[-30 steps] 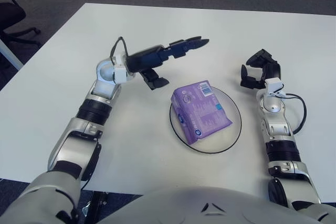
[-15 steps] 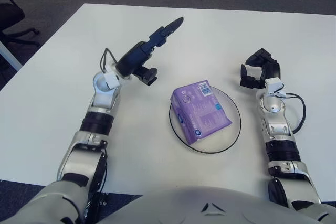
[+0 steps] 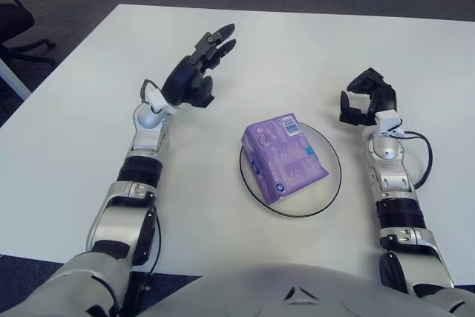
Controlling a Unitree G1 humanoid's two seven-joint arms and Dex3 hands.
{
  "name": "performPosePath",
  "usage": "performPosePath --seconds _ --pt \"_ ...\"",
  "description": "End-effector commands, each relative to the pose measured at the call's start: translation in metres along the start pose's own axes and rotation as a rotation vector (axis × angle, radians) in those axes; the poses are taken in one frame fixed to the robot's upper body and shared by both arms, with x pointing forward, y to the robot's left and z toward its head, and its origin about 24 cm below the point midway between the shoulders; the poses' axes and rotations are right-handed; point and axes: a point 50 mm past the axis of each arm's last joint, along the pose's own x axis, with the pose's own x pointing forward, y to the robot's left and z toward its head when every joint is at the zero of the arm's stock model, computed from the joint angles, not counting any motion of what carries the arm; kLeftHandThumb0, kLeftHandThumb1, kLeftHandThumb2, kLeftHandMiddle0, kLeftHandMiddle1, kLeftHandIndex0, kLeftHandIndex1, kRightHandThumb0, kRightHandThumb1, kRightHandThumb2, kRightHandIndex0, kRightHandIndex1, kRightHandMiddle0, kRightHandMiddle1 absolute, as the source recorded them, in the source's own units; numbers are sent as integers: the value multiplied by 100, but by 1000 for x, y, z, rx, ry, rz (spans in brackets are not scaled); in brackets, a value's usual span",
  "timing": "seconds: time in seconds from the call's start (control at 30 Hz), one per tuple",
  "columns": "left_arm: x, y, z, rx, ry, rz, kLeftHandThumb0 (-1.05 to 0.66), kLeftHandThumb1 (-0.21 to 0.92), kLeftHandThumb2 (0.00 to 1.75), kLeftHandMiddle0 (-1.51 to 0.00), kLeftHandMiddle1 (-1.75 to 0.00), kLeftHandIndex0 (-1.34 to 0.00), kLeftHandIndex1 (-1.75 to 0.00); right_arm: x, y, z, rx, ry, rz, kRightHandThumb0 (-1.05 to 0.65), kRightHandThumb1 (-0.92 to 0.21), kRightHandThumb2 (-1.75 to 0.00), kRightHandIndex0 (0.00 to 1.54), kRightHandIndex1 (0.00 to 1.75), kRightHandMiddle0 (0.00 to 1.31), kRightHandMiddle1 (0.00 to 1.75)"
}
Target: Put the tissue paper into the plate.
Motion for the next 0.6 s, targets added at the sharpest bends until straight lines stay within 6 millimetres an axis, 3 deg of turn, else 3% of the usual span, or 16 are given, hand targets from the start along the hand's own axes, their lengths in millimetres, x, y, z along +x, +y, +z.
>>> performPosePath --seconds 0.0,0.13,0.33,0.47,0.57 --pt "-10 0 -13 -89 60 86 -105 92 98 -40 -53 0 -85 -56 3 -62 0 273 19 -47 -34 -129 121 175 60 175" --pt "-16 -6 -24 -197 107 167 -105 92 101 -41 -87 0 -114 -56 3 -63 24 281 15 -47 -34 -129 121 175 60 175" --pt "-19 -13 -31 -300 140 231 -105 92 106 -48 -119 -7 -133 -56 3 -63 23 278 10 -47 -33 -129 123 175 60 175" --pt "-21 -18 -39 -367 189 297 -103 92 110 -62 -154 -27 -147 -55 2 -63 21 282 9 -48 -33 -130 123 175 60 175" --pt "-24 -21 -43 -384 228 343 -100 92 110 -71 -166 -37 -158 -55 2 -63 23 284 9 -48 -33 -130 122 175 61 175"
